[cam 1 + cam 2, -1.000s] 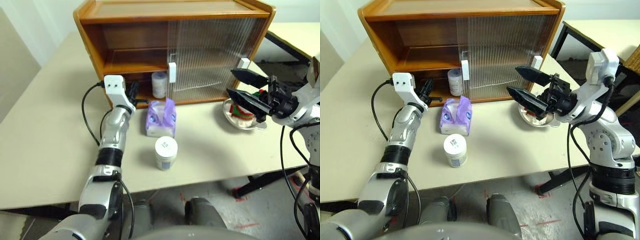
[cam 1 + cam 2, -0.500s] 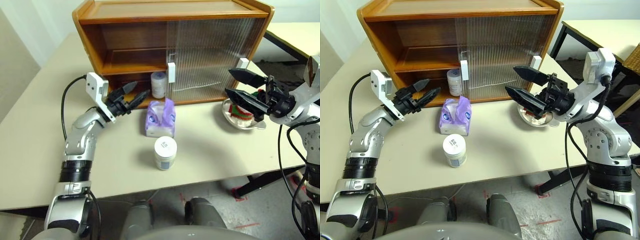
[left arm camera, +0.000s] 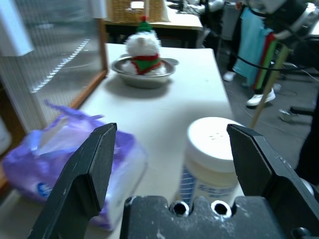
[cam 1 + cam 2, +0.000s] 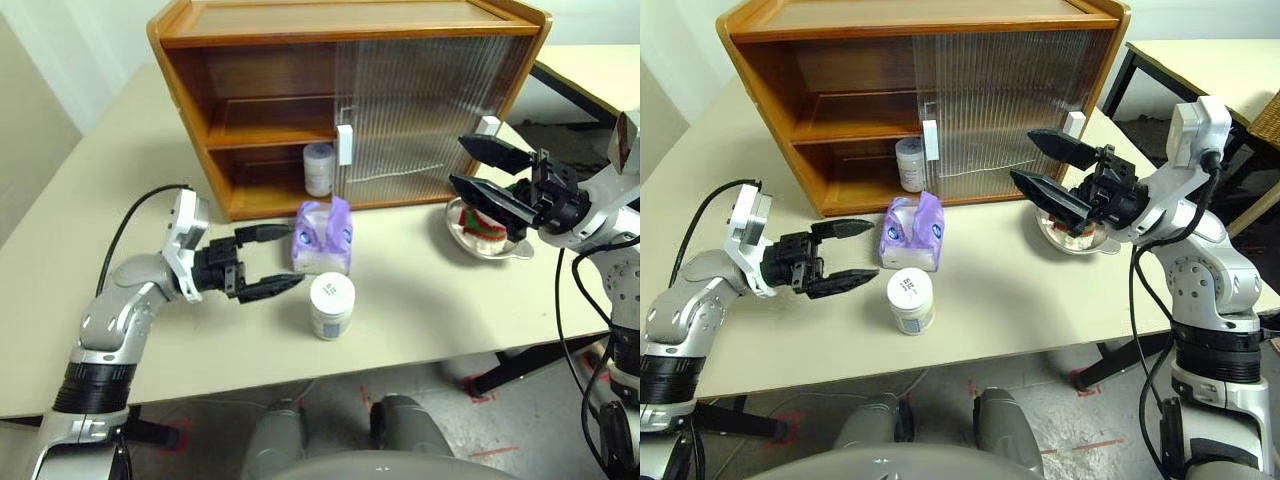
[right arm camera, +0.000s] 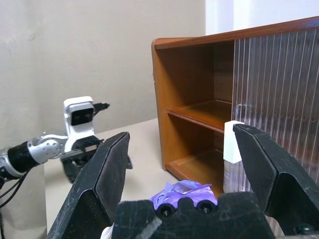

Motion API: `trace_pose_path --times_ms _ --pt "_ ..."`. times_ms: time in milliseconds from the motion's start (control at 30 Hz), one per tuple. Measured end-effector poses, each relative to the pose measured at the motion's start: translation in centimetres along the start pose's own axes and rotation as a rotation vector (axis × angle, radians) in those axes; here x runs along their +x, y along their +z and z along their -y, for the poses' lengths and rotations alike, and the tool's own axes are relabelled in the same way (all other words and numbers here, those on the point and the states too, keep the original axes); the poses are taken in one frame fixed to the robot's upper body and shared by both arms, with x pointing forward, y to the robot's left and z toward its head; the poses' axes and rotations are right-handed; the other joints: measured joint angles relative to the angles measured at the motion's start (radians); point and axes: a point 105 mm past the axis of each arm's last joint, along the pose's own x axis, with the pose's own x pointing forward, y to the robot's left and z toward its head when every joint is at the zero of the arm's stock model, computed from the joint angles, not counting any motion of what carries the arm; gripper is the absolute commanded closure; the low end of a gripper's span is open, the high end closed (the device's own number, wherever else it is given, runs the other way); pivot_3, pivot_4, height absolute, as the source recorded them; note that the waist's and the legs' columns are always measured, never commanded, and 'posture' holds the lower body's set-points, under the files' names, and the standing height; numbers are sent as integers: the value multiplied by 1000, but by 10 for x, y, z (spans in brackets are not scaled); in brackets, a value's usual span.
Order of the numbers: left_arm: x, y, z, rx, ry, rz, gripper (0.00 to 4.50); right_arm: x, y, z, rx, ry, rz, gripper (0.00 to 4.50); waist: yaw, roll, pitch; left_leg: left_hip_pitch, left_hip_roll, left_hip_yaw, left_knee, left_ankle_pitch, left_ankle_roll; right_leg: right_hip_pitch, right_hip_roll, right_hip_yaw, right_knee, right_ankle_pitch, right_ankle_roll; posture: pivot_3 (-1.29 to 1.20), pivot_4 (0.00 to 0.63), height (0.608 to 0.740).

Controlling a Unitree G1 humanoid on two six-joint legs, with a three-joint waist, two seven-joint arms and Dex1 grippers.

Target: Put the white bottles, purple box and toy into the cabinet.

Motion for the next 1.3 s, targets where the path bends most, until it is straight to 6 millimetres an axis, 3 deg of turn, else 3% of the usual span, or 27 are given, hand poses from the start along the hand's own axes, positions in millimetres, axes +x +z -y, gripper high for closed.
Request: trace_pose_path --times_ms 133,700,1000,1067,1300 --pt "4 -3 11 -3 -59 -23 20 0 0 0 0 0 0 0 0 1 0 0 0 0 0 0 0 0 0 0 0 0 0 0 0 740" --pt "13 -21 13 19 -120 -119 20 0 0 1 -1 -9 0 0 -1 2 1 0 0 0 0 1 1 0 0 0 0 -1 0 -20 0 740" --pt "7 -54 16 -20 -154 -172 20 -1 3 1 -8 -11 -9 0 -1 3 1 0 0 0 0 0 1 -1 0 0 0 -2 -1 -27 0 740" --pt "3 -64 16 -33 -152 -191 20 -1 3 1 -7 -11 -12 0 -1 3 1 0 0 0 0 1 1 -1 0 0 0 -8 -12 -30 0 740" --pt "10 -72 21 -37 -185 -182 20 -2 4 1 -10 -13 -14 0 -1 3 1 0 0 1 0 1 1 -1 -1 0 0 -6 -9 -40 0 740"
